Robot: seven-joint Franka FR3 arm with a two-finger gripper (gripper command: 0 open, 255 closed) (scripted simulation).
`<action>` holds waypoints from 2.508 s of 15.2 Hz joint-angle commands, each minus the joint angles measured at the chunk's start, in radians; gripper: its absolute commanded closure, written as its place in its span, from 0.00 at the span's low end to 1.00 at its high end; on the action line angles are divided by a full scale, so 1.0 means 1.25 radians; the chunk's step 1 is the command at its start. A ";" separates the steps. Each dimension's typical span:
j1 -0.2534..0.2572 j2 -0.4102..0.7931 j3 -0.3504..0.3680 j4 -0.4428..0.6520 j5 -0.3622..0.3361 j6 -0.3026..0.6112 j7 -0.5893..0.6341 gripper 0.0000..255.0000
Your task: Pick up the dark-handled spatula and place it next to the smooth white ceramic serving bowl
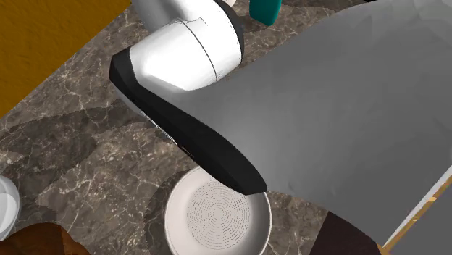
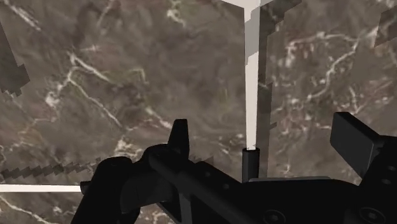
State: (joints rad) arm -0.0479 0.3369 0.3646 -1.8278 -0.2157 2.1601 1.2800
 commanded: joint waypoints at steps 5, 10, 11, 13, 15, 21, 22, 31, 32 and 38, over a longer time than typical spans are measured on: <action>0.004 0.026 -0.006 -0.015 -0.014 0.039 0.012 0.00; 0.004 0.026 -0.006 -0.015 -0.014 0.039 0.012 0.00; 0.004 0.026 -0.006 -0.015 -0.014 0.039 0.012 0.00; 0.004 0.026 -0.006 -0.015 -0.014 0.039 0.012 1.00; 0.004 0.026 -0.006 -0.015 -0.014 0.039 0.012 1.00; 0.004 0.026 -0.006 -0.015 -0.014 0.039 0.012 1.00; 0.003 0.021 -0.005 -0.011 -0.011 0.030 0.010 1.00; -0.002 -0.022 0.005 0.030 0.014 -0.050 -0.010 1.00; -0.003 -0.026 0.006 0.035 0.016 -0.059 -0.012 1.00; -0.005 -0.047 0.010 0.073 0.029 -0.116 -0.022 1.00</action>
State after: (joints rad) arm -0.0501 0.2859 0.3773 -1.7380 -0.1840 2.0246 1.2578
